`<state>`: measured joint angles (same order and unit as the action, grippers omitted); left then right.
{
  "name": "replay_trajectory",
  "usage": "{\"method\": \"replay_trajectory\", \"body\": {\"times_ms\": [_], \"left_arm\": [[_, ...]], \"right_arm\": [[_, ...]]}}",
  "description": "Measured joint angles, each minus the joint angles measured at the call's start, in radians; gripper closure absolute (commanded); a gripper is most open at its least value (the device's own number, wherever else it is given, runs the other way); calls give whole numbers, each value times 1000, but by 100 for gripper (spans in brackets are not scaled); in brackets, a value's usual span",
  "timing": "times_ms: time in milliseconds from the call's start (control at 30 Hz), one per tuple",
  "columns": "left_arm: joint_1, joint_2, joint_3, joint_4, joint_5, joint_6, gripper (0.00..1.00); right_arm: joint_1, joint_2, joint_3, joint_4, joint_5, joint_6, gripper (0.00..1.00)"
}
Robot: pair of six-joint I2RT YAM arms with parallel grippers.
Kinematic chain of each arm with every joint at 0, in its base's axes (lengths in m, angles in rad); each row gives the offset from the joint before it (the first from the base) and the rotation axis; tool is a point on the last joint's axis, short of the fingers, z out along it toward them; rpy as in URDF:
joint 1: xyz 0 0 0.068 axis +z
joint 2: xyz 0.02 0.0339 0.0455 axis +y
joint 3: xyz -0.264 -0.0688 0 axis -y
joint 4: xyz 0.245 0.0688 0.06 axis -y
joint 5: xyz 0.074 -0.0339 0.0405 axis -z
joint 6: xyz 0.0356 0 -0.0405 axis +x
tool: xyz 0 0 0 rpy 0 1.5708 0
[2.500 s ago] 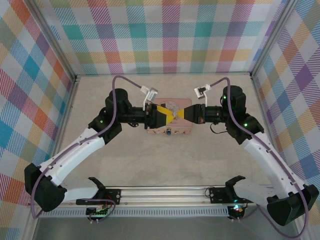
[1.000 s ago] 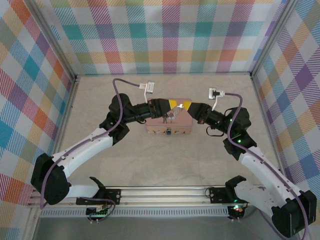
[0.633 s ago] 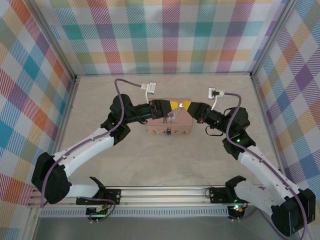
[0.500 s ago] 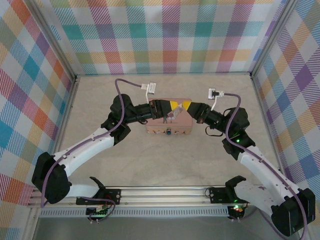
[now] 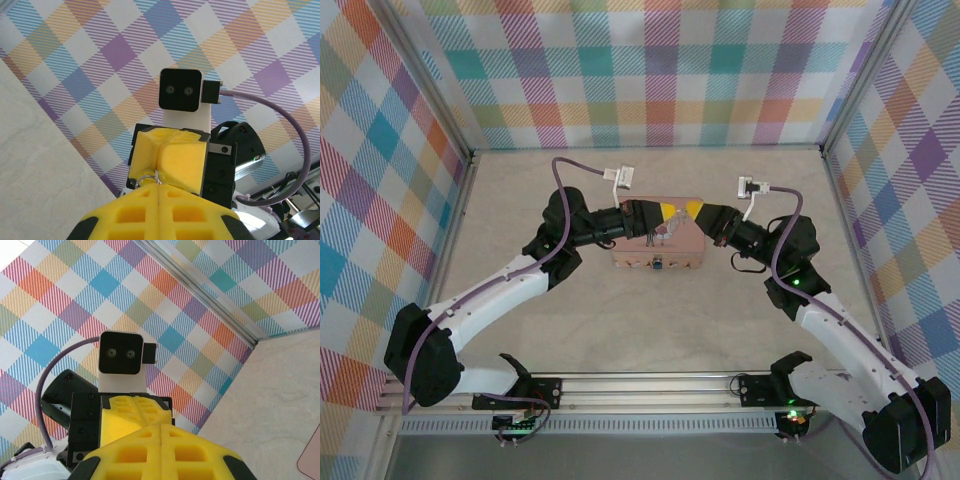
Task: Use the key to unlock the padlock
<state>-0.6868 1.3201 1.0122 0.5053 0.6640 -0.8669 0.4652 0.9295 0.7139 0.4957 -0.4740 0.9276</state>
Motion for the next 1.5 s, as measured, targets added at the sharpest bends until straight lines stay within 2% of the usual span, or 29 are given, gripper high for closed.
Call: {"method": "replay_trajectory", "body": {"times_ms": [67,167,267,367,500,633,733,1067,1500], "left_arm": [[-1,0,17,-51,-5,28,100],[-3,0,51,-154,-19,92,100],[-3,-2,89,-285,-39,171,100],[-4,-2,137,-433,-55,253,100],[-4,-2,196,-614,-56,352,100],[-4,-2,209,-735,-35,417,100],[-4,-2,209,-784,8,439,100],[-4,-3,209,-772,129,453,100],[-4,-5,208,-731,151,441,100]], "right_arm": [[0,-6,0,-29,3,-7,59],[0,-35,3,-116,20,-42,40],[0,-69,13,-229,47,-80,30],[0,-89,42,-364,78,-131,25],[-1,-87,87,-507,100,-204,28],[-18,-70,97,-577,85,-257,41],[-46,-44,97,-573,12,-263,49],[-60,-14,49,-398,-230,-209,56],[-60,-3,34,-316,-352,-173,70]]}}
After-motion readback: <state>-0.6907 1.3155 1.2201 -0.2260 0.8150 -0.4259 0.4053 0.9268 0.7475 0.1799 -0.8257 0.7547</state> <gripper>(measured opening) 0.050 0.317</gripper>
